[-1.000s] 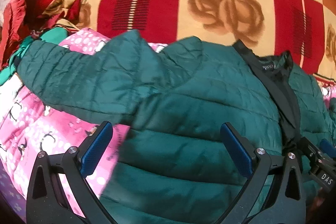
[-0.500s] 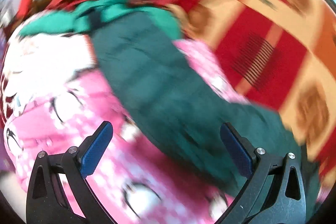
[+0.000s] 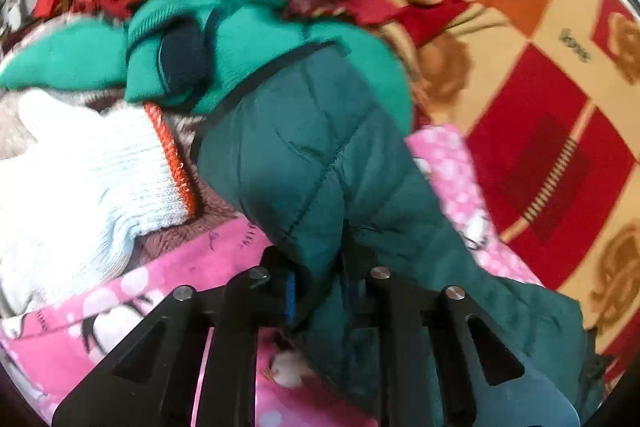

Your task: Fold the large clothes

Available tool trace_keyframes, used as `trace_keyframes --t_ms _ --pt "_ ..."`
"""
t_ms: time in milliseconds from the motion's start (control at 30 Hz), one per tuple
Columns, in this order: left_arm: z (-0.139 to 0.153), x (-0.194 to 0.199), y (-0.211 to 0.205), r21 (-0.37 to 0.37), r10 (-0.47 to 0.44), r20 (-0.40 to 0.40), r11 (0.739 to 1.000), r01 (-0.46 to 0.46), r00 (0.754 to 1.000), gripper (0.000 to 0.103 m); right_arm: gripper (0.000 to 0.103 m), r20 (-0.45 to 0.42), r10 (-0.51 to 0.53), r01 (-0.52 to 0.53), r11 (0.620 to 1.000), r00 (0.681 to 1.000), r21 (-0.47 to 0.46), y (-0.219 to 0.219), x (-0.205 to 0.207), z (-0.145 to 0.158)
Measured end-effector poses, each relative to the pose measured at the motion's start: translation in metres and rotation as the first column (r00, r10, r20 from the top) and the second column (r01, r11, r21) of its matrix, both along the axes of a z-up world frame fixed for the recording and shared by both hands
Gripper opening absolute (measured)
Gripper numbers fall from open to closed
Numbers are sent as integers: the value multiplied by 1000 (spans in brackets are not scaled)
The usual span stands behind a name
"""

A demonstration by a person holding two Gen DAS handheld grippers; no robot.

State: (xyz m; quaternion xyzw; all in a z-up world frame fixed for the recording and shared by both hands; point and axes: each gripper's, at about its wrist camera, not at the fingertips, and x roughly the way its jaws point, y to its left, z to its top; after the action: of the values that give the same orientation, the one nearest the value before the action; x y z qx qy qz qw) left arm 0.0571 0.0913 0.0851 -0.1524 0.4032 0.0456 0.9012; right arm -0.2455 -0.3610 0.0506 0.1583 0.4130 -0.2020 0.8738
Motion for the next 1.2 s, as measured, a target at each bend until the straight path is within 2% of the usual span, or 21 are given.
trace_keyframes --t_ms 167,400,633,867,1200 --pt "32 -41 -31 1 -130 84 991 130 988 13 102 15 6 -6 1000 1000 -7 2 -4 6" --pt "65 -94 -102 34 -320 130 947 319 938 13 102 34 -8 8 1000 999 -8 -2 -16 14" --pt "76 -141 -181 79 -467 109 884 461 877 13 102 45 -32 33 999 998 -14 -15 -31 19" --pt "77 -184 -253 113 -590 95 807 580 802 13 102 33 -48 49 998 998 -37 -32 -46 17" --pt "58 -220 -343 129 -712 38 699 703 701 13 102 59 -103 105 993 993 -47 -63 -71 18"
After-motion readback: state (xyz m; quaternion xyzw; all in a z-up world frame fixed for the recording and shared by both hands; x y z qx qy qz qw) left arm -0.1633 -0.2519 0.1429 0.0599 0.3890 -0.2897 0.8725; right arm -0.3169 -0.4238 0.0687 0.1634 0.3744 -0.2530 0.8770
